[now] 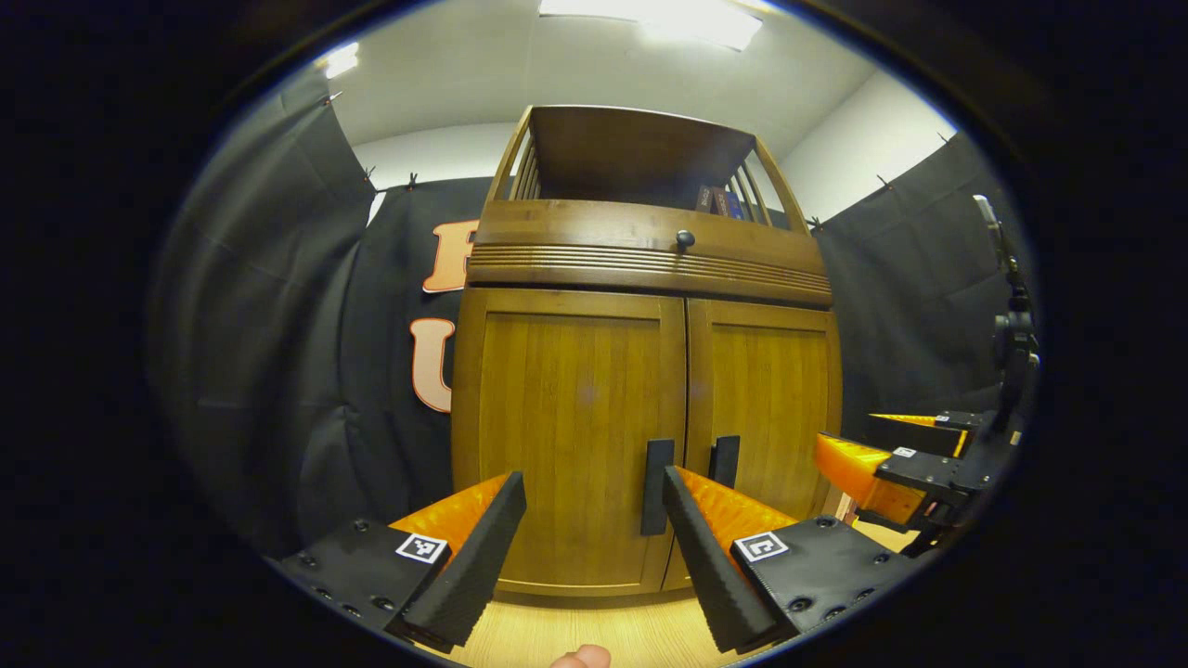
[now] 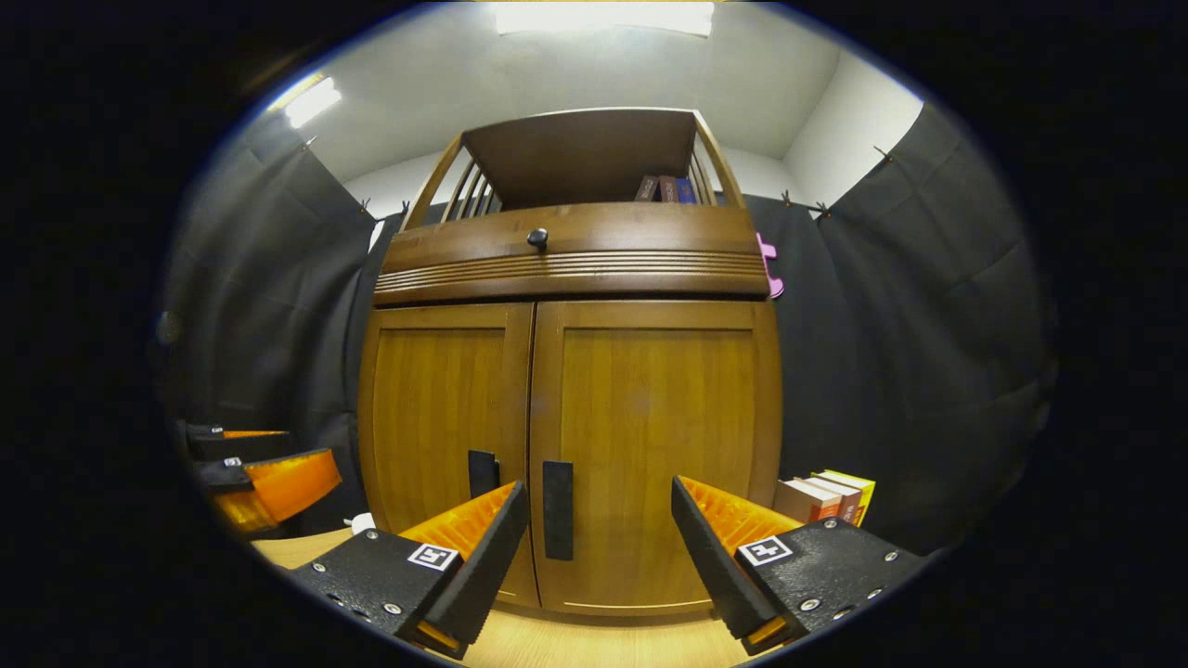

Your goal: Open the right door of the double-door shoe cabinet with the right hand, and open the left door with the left hand.

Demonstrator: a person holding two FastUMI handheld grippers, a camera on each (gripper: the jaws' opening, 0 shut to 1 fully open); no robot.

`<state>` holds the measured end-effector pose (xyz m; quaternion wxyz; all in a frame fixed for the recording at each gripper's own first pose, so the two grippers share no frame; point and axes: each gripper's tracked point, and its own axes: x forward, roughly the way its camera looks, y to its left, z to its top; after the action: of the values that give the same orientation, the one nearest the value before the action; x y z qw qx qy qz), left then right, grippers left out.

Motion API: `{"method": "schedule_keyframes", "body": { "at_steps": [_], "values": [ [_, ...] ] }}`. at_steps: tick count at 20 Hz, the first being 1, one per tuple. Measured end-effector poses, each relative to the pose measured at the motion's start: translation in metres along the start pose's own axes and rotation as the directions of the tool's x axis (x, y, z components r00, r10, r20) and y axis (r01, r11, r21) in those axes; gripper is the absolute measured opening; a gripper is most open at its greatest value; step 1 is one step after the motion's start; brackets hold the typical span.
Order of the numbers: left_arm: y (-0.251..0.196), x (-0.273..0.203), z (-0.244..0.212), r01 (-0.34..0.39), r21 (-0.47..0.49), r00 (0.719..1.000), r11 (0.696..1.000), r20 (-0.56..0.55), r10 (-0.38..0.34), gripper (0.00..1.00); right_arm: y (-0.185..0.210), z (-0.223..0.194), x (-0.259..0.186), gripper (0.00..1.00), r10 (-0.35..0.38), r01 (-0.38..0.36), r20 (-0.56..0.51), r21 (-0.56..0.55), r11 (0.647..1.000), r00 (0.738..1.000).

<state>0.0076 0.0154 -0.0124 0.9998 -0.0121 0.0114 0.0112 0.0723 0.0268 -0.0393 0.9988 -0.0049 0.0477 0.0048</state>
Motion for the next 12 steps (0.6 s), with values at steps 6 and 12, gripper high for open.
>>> {"method": "schedule_keyframes", "body": {
  "at_steps": [6, 12],
  "values": [
    [0.007, 0.003, -0.001, -0.012, 0.018, 1.000, 1.000, 0.001, 0.012, 0.96, 0.018, -0.033, 0.078, 0.94, 0.035, -0.036, -0.053, -0.014, 0.999, 0.998],
    [0.010, -0.002, -0.001, -0.012, 0.028, 1.000, 1.000, -0.001, 0.012, 0.97, 0.019, -0.062, 0.123, 0.88, -0.023, 0.022, -0.081, -0.006, 1.000, 0.996]
  ]
}}
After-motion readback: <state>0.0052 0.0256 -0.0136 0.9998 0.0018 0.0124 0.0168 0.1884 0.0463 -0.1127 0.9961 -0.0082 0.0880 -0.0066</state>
